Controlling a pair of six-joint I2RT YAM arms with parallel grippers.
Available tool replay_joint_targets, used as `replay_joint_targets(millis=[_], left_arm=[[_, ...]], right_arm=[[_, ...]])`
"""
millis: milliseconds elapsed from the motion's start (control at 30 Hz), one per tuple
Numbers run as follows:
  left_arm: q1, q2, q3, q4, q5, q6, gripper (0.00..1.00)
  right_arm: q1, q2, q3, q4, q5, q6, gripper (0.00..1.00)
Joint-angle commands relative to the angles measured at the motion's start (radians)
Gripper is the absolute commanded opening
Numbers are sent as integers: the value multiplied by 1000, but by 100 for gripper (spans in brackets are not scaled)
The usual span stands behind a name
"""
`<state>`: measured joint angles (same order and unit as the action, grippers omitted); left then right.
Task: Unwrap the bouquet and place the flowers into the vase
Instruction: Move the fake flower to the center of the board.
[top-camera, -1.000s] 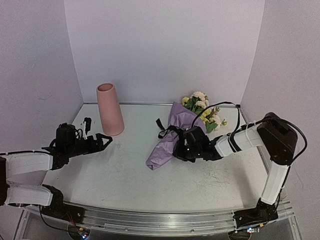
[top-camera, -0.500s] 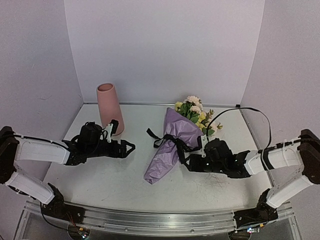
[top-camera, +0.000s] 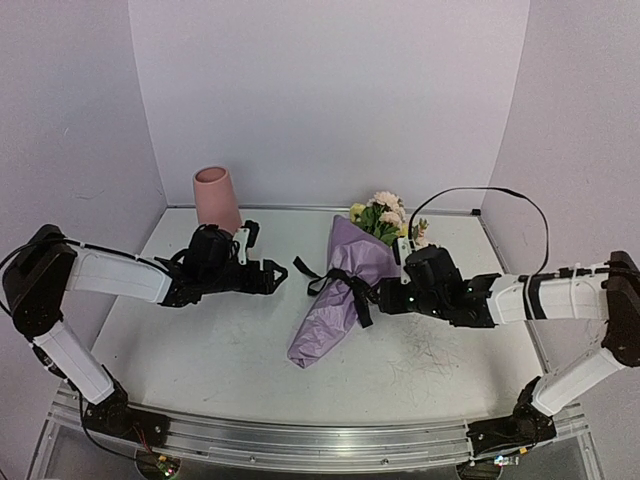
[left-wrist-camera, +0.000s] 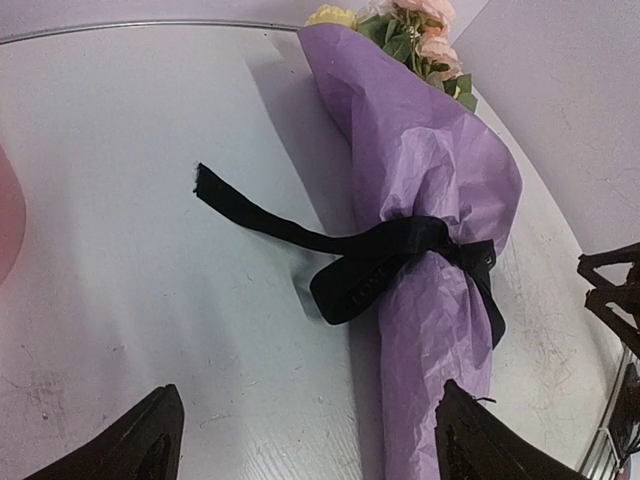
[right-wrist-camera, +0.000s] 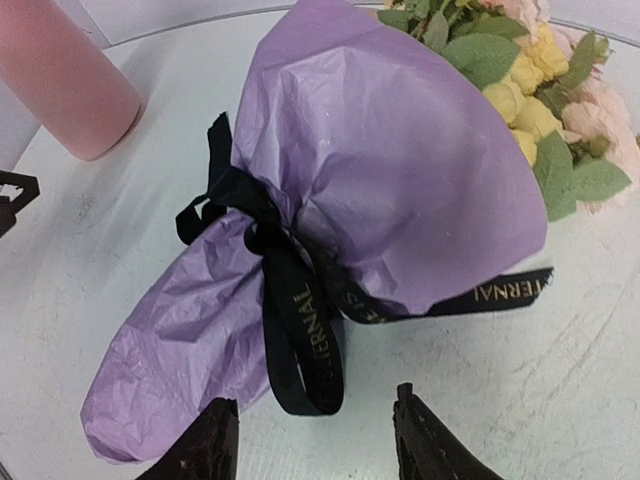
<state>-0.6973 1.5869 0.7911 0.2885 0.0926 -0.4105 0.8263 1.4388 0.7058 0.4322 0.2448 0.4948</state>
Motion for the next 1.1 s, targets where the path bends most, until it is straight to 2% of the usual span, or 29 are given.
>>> replay_joint_targets(millis=[0, 133, 233, 400, 567, 767, 967, 1067], left_arm=[[-13, 50, 81, 15, -33, 35, 87], [-19, 87, 112, 13, -40, 41, 85], [-24, 117, 131, 12, -25, 42, 80], [-25, 161, 151, 9, -10, 35, 78], [-29, 192, 154, 8, 8, 27, 77], [-42, 221, 162, 8, 87, 28, 71], [-87, 241, 159, 7, 108, 32, 71], [-110, 258, 145, 6, 111, 28, 72]], right_arm=[[-42, 94, 107, -51, -95, -104, 50], [-74, 154, 156, -53, -154, -120, 44], [-90, 192, 185, -56, -177, -131, 39], [-103, 242, 226, -73, -171, -146, 37], [-112, 302, 270, -97, -155, -150, 31], [-117, 342, 309, -108, -139, -158, 24], [-118, 370, 331, -115, -155, -159, 23], [-118, 369, 331, -115, -159, -160, 18]])
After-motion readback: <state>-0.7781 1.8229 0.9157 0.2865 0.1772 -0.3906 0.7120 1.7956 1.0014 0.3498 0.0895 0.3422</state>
